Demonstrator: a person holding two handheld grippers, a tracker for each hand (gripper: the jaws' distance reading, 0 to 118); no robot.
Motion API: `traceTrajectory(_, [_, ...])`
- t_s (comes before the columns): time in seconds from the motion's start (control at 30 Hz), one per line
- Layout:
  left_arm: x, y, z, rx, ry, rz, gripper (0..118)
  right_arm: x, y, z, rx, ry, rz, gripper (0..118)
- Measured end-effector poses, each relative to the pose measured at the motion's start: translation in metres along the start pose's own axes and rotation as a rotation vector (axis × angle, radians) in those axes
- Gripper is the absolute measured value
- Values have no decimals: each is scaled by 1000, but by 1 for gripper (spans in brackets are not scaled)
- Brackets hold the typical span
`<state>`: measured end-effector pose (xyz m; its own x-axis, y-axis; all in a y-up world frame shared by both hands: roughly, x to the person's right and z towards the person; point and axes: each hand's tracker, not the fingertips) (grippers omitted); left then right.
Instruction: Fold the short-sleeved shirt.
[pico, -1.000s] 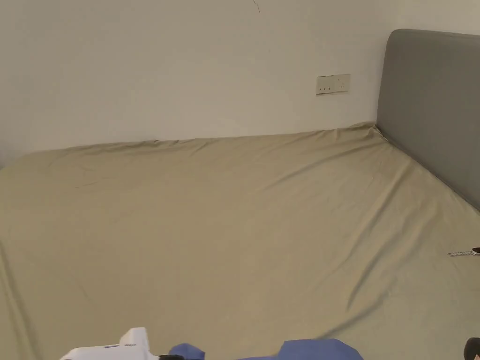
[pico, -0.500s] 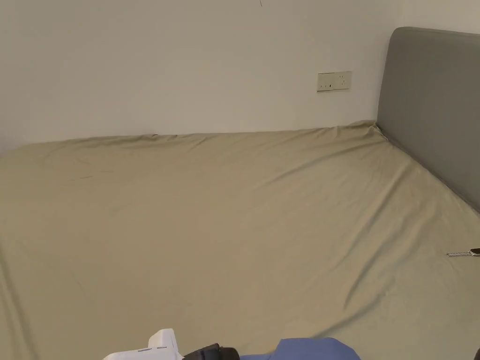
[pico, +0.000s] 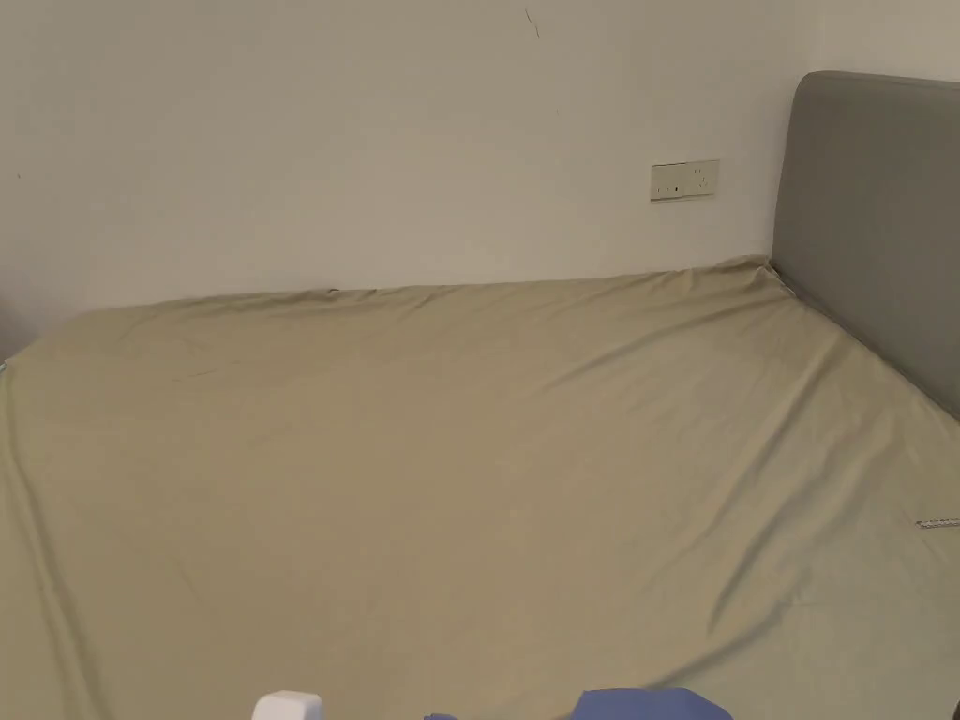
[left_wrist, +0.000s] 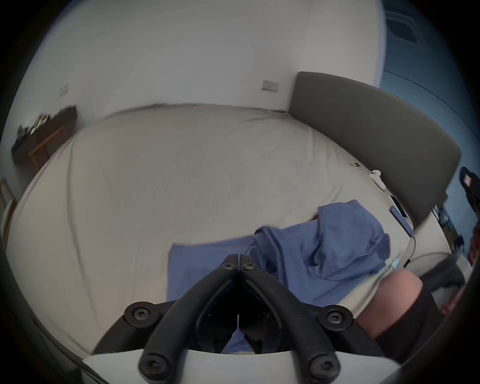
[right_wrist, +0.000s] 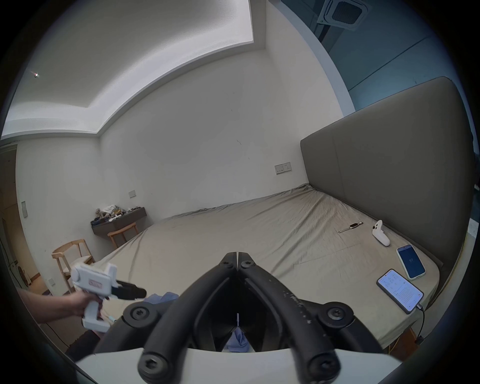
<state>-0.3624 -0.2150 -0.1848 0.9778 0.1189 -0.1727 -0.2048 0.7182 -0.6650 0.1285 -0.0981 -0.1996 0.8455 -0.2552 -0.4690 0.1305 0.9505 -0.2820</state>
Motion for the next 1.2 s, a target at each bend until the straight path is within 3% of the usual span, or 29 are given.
traceTrajectory(0.1, [10,-23,-28,-41,57,-42,0,-1,4,4,11,4,-3,1])
traceTrajectory(0.17, [28,-35,-41,-88,-91,-7,0,-1,6,8,17,-3,8,1])
traceTrajectory(0.27, [62,-43,-57,-104,-77,-15,0,1,9,12,17,-13,3,1])
traceTrajectory(0.43, [115,-26,-74,-51,-194,-5,0,3,9,21,6,-43,18,1])
traceTrajectory(0.6, [132,-17,-89,-48,-249,21,0,4,13,28,0,-52,30,1])
traceTrajectory(0.67, [122,-12,-76,4,-273,64,0,3,16,30,8,-54,44,1])
traceTrajectory(0.87, [48,21,13,213,-282,19,0,-5,24,25,23,-11,53,1])
traceTrajectory(1.03, [-53,17,76,316,-341,137,2,-17,23,20,40,45,66,1])
traceTrajectory(1.07, [-69,14,79,302,-374,170,6,-19,22,18,40,57,62,1])
traceTrajectory(1.1, [-84,13,79,256,-409,218,28,-21,21,16,38,64,62,1])
traceTrajectory(1.17, [-103,12,73,145,-416,225,98,-25,20,10,31,80,65,1])
traceTrajectory(1.2, [-110,12,66,102,-453,222,118,-26,19,9,27,83,65,1])
